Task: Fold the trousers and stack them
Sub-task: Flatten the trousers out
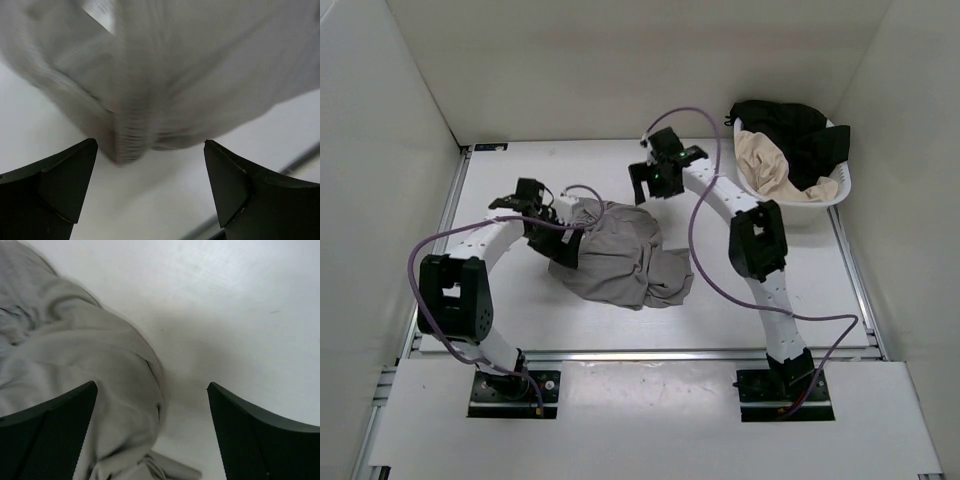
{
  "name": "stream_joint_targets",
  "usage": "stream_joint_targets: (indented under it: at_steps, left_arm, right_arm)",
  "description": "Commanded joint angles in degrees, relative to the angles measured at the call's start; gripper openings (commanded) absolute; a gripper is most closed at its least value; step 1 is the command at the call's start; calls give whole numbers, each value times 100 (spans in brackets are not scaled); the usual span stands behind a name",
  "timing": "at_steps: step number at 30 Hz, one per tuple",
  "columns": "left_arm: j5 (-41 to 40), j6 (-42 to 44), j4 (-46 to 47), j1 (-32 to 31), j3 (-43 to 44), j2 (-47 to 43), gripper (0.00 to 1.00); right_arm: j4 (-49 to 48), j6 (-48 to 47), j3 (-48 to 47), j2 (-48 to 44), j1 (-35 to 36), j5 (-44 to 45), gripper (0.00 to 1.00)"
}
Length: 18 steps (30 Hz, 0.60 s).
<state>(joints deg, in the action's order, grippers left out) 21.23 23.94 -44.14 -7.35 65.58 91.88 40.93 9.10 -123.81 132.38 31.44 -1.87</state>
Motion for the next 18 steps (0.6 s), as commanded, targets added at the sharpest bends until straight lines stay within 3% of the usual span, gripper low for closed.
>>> stream_joint_targets:
  at_steps: [1,4,5,7,10,11,12,14,16,18]
  left_arm:
    - [687,-626,-69,-160,-396,-249,100]
    - [506,-882,404,-389,-529,5,100]
    - [313,-952,554,-529,-607,101,100]
    - [-74,-953,739,-592,-608,549,100]
    - [-908,-804,1082,-644,-328,1270,55]
    - [-1206,-630,1179,-557,-161,1463,40]
    - [-1357,-567,1319,-409,380,1935,15]
    - [-1586,-400,1320,-250,1277,2534,14]
    - [-1745,-190,1320,-196,2946,3384,14]
    - [-1685,223,1268,-301,4150,3923,14]
  right_arm:
    - [249,364,190,569,222,-657,90]
    - [355,232,427,570,222,-569,74]
    - [355,232,767,474,222,-569,61]
    - [363,180,998,316,222,-516,46]
    - [670,56,1340,-9,222,-367,2]
    - [671,-31,1559,-184,283,-297,0]
    - [558,-197,2197,-664,345,-375,0]
    - [364,-399,2885,-1220,537,-507,0]
    - [311,-785,3448,-1907,774,-674,0]
    - [398,-989,3399,-2146,1240,-622,0]
